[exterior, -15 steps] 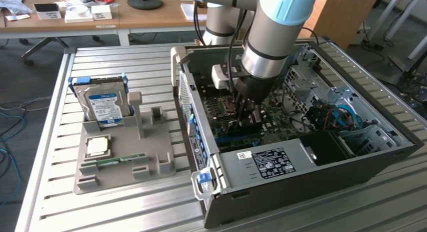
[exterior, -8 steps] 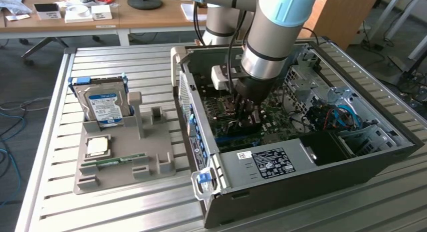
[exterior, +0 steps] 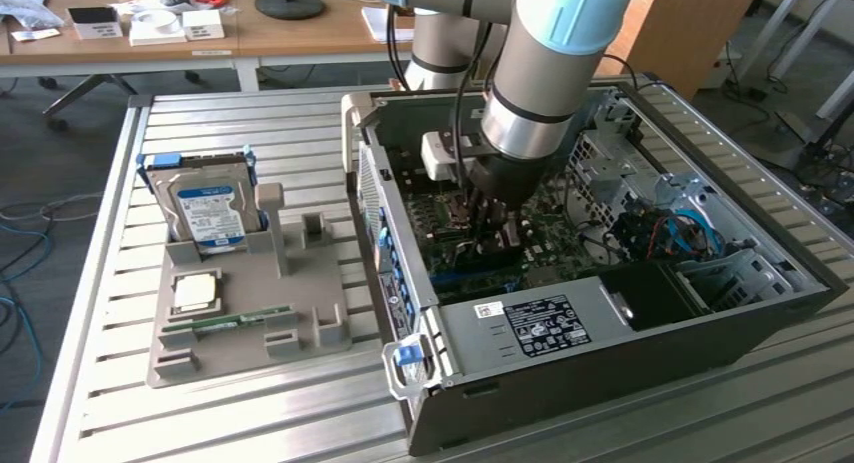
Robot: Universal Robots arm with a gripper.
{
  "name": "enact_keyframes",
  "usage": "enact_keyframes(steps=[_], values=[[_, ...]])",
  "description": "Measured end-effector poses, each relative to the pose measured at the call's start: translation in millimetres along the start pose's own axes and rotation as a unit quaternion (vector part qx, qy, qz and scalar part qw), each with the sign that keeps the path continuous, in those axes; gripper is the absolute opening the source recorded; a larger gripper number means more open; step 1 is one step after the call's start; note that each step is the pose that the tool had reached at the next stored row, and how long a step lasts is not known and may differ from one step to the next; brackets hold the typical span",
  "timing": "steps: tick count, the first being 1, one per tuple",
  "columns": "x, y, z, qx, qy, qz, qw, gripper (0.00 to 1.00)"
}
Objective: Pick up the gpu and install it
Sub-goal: 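Insert the gpu into the slot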
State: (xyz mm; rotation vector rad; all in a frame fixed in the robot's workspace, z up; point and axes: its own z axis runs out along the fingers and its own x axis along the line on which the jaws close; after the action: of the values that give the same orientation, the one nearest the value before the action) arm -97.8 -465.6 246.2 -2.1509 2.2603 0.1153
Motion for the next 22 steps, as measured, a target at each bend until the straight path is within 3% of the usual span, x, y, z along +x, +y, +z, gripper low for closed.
enact_keyframes(steps=[17,19,20,22], values=[[0.2,0.6,1.7,-0.0008,-0.0005,0.0,1.0,0.27],[-0.1,1.0,2.6,-0.0007,-0.0019,0.0,1.0,0.27],[-0.1,0.9,2.6,-0.0004,-0.0016,0.001,1.0,0.32],[0.1,0.5,1.7,-0.0008,-0.0005,0.0,1.0,0.32]])
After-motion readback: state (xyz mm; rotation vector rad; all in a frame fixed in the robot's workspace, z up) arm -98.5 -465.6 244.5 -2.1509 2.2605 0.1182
